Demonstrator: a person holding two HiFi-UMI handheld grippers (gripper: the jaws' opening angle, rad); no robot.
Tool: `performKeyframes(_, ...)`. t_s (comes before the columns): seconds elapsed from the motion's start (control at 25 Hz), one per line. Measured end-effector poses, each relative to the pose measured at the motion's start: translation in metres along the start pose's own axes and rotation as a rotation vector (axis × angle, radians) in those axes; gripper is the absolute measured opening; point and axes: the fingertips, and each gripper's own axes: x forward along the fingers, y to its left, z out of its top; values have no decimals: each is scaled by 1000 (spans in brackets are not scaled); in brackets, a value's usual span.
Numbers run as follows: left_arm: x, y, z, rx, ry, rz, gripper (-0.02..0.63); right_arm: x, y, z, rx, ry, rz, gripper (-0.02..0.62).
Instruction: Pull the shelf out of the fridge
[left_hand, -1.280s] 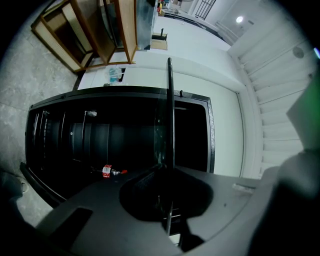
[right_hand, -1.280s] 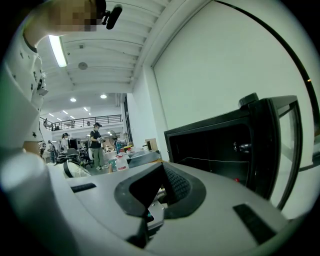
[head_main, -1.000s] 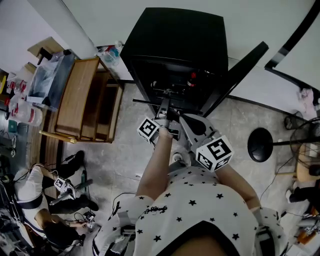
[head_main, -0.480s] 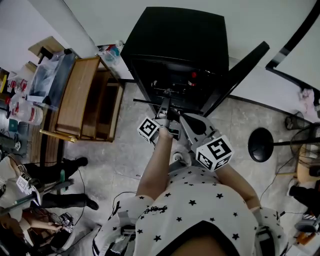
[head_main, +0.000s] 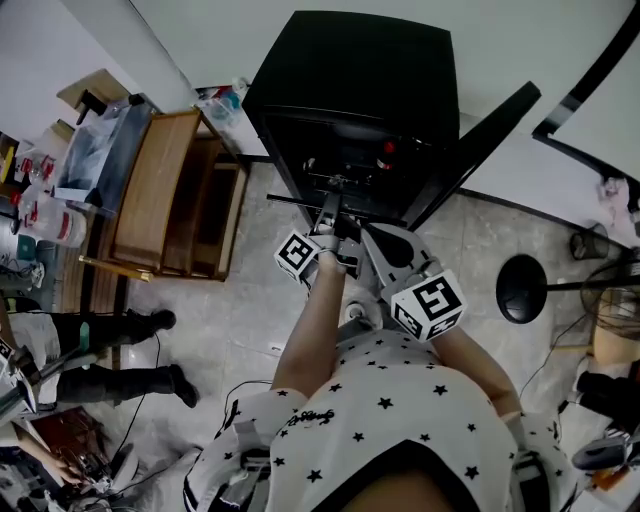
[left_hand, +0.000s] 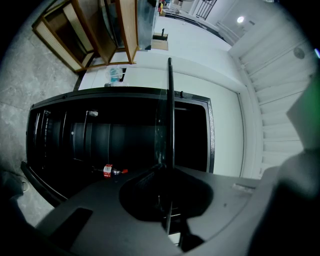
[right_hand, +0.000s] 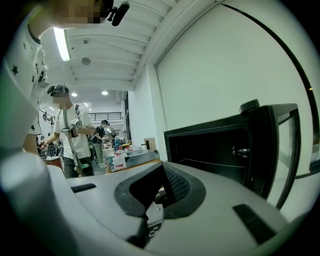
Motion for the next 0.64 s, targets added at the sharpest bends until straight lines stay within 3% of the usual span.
performKeyframes(0.64, -1, -3, 0, -8, 6, -9, 26, -2, -1, 2, -1, -8, -17, -6)
